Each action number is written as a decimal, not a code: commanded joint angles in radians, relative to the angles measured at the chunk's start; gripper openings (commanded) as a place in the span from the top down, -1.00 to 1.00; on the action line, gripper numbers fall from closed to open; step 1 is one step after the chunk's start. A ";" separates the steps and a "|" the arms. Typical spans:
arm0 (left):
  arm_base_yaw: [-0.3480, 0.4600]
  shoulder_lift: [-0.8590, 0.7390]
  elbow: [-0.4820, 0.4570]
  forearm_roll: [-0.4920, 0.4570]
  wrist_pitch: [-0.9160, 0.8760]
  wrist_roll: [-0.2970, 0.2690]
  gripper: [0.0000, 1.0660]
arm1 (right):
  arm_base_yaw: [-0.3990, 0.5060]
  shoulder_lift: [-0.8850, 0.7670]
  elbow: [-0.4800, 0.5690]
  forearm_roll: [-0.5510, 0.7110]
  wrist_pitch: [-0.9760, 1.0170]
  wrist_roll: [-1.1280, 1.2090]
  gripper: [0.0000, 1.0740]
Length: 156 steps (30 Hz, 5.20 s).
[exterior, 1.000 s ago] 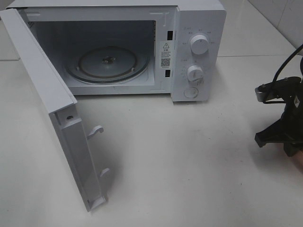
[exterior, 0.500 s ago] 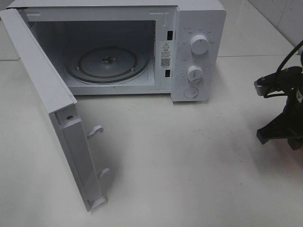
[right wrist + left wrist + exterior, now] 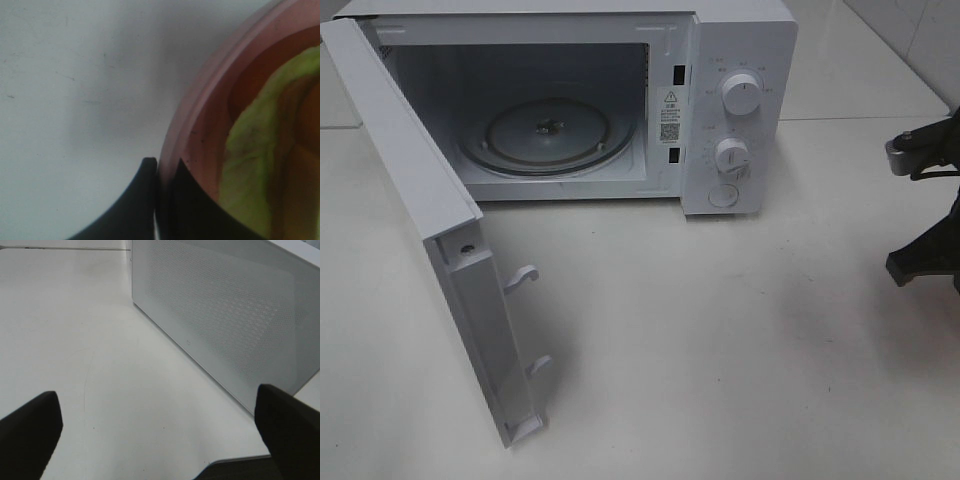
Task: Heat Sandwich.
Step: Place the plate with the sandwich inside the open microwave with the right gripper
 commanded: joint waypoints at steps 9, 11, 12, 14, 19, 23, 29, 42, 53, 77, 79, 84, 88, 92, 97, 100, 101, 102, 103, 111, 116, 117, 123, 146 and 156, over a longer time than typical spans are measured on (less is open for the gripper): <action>-0.003 -0.015 0.000 -0.001 -0.014 0.002 -0.83 | 0.164 -0.126 0.004 -0.010 0.101 -0.110 1.00; -0.003 -0.015 0.000 -0.001 -0.014 0.002 -0.83 | 0.207 -0.150 0.004 -0.012 0.113 -0.130 1.00; -0.003 -0.015 0.000 -0.001 -0.014 0.002 -0.83 | 0.207 -0.150 0.004 -0.012 0.113 -0.130 1.00; -0.003 -0.015 0.000 -0.001 -0.014 0.002 -0.83 | 0.254 -0.170 0.004 -0.012 0.130 -0.166 1.00; -0.003 -0.015 0.000 -0.001 -0.014 0.002 -0.83 | 0.316 -0.202 0.004 -0.012 0.145 -0.205 1.00; -0.003 -0.015 0.000 -0.001 -0.014 0.002 -0.83 | 0.372 -0.227 0.004 -0.013 0.161 -0.245 1.00; -0.003 -0.015 0.000 -0.001 -0.014 0.002 -0.83 | 0.448 -0.258 0.025 -0.013 0.162 -0.300 1.00; -0.003 -0.015 0.000 -0.001 -0.014 0.002 -0.83 | 0.559 -0.364 0.115 -0.012 0.131 -0.436 1.00; -0.003 -0.015 0.000 -0.001 -0.014 0.002 -0.83 | 0.559 -0.395 0.145 0.025 0.109 -0.664 1.00; -0.003 -0.015 0.000 -0.001 -0.014 0.002 -0.83 | 0.559 -0.395 0.145 0.099 -0.005 -1.309 0.99; -0.003 -0.015 0.000 -0.001 -0.014 0.002 -0.83 | 0.559 -0.395 0.145 0.099 -0.008 -1.362 0.99; -0.003 -0.015 0.000 -0.001 -0.014 0.002 -0.83 | 0.559 -0.395 0.145 0.119 -0.031 -1.394 0.99; -0.003 -0.015 0.000 -0.001 -0.014 0.002 -0.83 | 0.559 -0.395 0.145 0.158 -0.055 -1.398 0.99; -0.003 -0.015 0.000 -0.001 -0.014 0.002 -0.83 | 0.556 -0.395 0.145 0.154 -0.058 -1.464 0.99; -0.003 -0.015 0.000 -0.001 -0.014 0.002 -0.83 | 0.556 -0.391 0.145 0.154 -0.058 -1.505 0.99; -0.003 -0.015 0.000 -0.001 -0.014 0.002 -0.83 | 0.556 -0.377 0.145 0.153 -0.065 -1.523 0.99; -0.003 -0.015 0.000 -0.001 -0.014 0.002 -0.83 | 0.556 -0.368 0.145 0.154 -0.068 -1.532 0.99; -0.003 -0.015 0.000 -0.001 -0.014 0.002 -0.83 | 0.556 -0.362 0.145 0.154 -0.073 -1.539 0.99; -0.003 -0.015 0.000 -0.001 -0.014 0.002 -0.83 | 0.556 -0.362 0.145 0.154 -0.073 -1.539 0.99; -0.003 -0.015 0.000 -0.001 -0.014 0.002 -0.83 | 0.556 -0.286 0.144 0.154 -0.144 -1.572 0.99; -0.003 -0.015 0.000 -0.001 -0.014 0.002 -0.83 | 0.556 -0.237 0.144 0.153 -0.204 -1.582 0.99; -0.003 -0.015 0.000 -0.001 -0.014 0.002 -0.83 | 0.556 -0.237 0.144 0.153 -0.204 -1.582 0.99; -0.003 -0.015 0.000 -0.001 -0.014 0.002 -0.83 | 0.556 -0.159 0.142 0.151 -0.280 -1.587 0.99; -0.003 -0.015 0.000 -0.001 -0.014 0.002 -0.83 | 0.404 -0.089 0.060 0.330 -0.330 -1.836 1.00; -0.003 -0.015 0.000 -0.001 -0.014 0.002 -0.83 | 0.350 -0.089 0.060 0.437 -0.340 -1.981 1.00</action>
